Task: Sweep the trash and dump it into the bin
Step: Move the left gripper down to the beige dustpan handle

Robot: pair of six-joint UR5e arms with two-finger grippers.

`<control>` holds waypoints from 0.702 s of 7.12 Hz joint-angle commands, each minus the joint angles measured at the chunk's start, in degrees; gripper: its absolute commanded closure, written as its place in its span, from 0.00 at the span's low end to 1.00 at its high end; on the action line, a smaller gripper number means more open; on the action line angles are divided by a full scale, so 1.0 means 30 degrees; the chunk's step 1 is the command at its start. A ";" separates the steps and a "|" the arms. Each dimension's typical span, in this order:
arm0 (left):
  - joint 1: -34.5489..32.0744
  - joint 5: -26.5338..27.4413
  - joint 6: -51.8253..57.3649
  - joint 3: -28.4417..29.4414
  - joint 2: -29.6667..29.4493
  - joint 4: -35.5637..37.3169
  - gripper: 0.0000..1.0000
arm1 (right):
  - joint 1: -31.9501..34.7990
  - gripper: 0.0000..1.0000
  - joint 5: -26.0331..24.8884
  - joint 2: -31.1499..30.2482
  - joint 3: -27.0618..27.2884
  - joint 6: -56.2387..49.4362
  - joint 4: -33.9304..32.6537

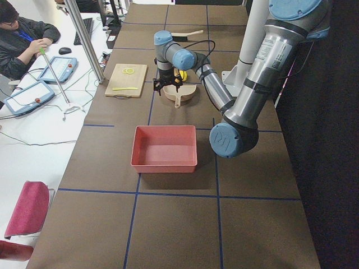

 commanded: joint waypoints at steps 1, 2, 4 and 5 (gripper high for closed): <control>0.2836 0.1998 0.0371 0.0746 -0.0772 0.0065 0.00 | -0.0247 0.00 -0.0001 0.0037 0.0040 0.0040 0.0029; 0.3169 0.2620 0.0313 0.1214 -0.1214 0.0037 0.00 | -0.0277 0.00 -0.0001 0.0038 0.0069 0.0041 0.0029; 0.3202 0.2626 0.0806 0.2153 -0.1919 -0.0255 0.02 | -0.0773 0.00 -0.0002 0.0038 0.0420 0.0040 0.0000; 0.3202 0.2713 0.0984 0.2853 -0.1979 -0.1243 0.02 | -0.0804 0.00 0.0028 0.0067 0.0450 0.0186 0.0000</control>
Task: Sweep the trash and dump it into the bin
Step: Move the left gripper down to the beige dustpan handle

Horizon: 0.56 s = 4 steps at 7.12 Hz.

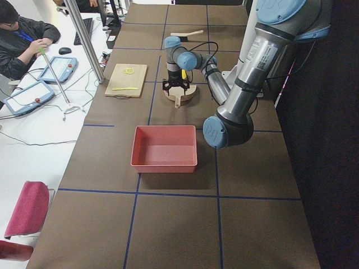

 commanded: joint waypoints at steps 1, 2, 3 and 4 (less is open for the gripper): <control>0.0036 0.0112 0.0239 0.2027 -0.0187 -0.2895 0.02 | -0.0153 0.00 0.0000 0.0021 0.0231 0.0116 -0.0010; 0.0036 0.0112 0.0239 0.2708 -0.0158 -0.3699 0.02 | -0.0182 0.00 0.0086 0.0021 0.0465 0.0232 -0.0010; 0.0239 0.0112 0.0210 0.2830 -0.0128 -0.3707 0.02 | -0.0182 0.00 0.0667 0.0021 0.0641 0.0639 -0.0068; 0.0502 0.0112 0.0210 0.2977 -0.0041 -0.3707 0.02 | -0.0385 0.00 0.0934 -0.0008 0.0817 0.1542 -0.0040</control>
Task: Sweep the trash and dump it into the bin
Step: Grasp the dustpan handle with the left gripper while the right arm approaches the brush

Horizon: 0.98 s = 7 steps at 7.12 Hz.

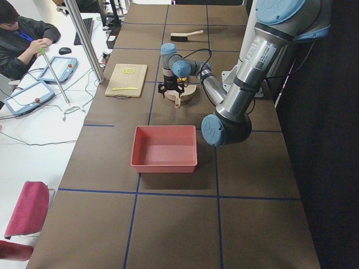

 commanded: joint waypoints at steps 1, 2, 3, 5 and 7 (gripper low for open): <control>0.0518 0.0002 -0.0095 0.0304 0.0103 -0.0175 0.01 | -0.0849 0.00 0.0211 -0.0024 0.0622 0.1416 0.0002; 0.0839 0.0002 -0.0154 0.0304 0.0074 -0.0146 0.01 | -0.1408 0.00 0.0238 -0.0024 0.0829 0.2901 0.0060; 0.0988 0.0002 -0.0154 0.0304 0.0103 -0.0145 0.01 | -0.2167 0.00 0.0151 -0.0082 0.1353 0.4076 0.0061; 0.1077 -0.0027 -0.0067 0.0537 0.0103 -0.0175 0.02 | -0.3404 0.00 -0.1196 -0.0083 0.1943 0.5171 0.0148; 0.1106 0.0205 -0.0125 0.0627 0.0045 -0.0146 0.00 | -0.4252 0.00 -0.1255 -0.0170 0.2033 0.6599 0.1400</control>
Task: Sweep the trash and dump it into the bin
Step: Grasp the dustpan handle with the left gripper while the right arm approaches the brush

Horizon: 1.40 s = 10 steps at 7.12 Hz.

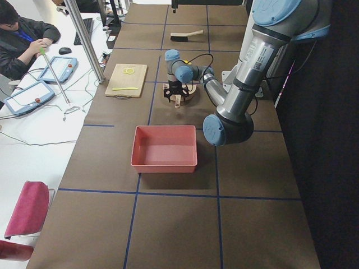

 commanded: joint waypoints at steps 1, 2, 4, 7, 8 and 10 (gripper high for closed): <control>0.0046 0.0187 -0.0023 0.0064 0.0018 0.0109 0.00 | -0.0645 0.00 -0.0104 -0.0080 0.0053 0.1401 0.1093; 0.0047 0.0129 -0.0023 0.0065 0.0077 0.0023 0.02 | -0.0734 0.00 -0.0104 -0.0080 0.0024 0.1435 0.1125; 0.0047 0.0215 0.0036 0.0064 0.0164 0.0196 0.57 | -0.0793 0.00 -0.0104 -0.0080 0.0024 0.1406 0.1125; 0.0076 0.0303 -0.0080 0.0036 0.0165 0.0256 0.96 | -0.0823 0.00 -0.0104 -0.0139 -0.0005 0.1435 0.1125; 0.0076 0.0333 -0.0081 -0.0052 0.0165 0.0256 0.98 | -0.0852 0.00 -0.0104 -0.0139 -0.0005 0.1407 0.1125; 0.0047 0.0363 -0.0110 -0.0344 0.0107 0.0373 0.99 | -0.0911 0.00 -0.0134 -0.0488 0.0024 0.1407 0.1154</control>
